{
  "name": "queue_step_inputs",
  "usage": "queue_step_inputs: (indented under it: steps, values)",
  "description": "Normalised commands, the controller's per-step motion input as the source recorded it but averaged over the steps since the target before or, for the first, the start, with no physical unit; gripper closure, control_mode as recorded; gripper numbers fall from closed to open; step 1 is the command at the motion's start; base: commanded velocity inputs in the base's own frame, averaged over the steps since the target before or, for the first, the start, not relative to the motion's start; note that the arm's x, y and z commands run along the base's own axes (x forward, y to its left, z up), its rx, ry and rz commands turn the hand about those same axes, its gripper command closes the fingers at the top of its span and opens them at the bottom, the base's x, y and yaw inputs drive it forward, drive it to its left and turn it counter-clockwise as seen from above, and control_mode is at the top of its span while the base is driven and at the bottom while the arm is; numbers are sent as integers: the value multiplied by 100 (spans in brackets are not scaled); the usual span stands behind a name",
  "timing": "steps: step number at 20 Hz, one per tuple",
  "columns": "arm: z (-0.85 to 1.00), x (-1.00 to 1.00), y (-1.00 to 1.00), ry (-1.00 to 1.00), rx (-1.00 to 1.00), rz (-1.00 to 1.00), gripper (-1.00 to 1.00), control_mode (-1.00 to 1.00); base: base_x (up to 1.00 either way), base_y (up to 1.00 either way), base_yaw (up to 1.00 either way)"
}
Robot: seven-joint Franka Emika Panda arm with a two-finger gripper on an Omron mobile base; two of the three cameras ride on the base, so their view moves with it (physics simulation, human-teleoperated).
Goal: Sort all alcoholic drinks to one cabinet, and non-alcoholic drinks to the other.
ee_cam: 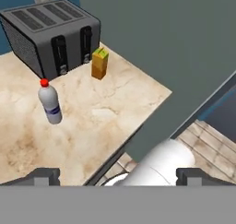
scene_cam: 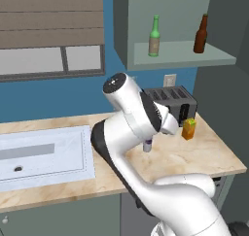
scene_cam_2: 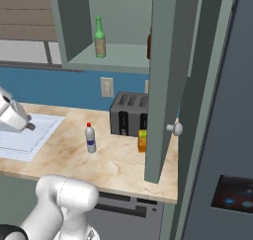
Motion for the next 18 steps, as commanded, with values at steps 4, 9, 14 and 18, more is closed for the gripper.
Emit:
queue_step_inputs:
  steps: [4, 9, 14, 18]
  values:
    - [-14, 44, 10, -2, -8, -16, -100, -100, 0, 0, 0]
    - [-8, 47, 3, -1, -9, -24, -100, -100, 0, 0, 0]
    - [-9, 48, 0, -1, -7, -22, -100, -100, 0, 0, 0]
    - [-20, 41, 0, -3, -6, -20, -100, -100, 0, 0, 0]
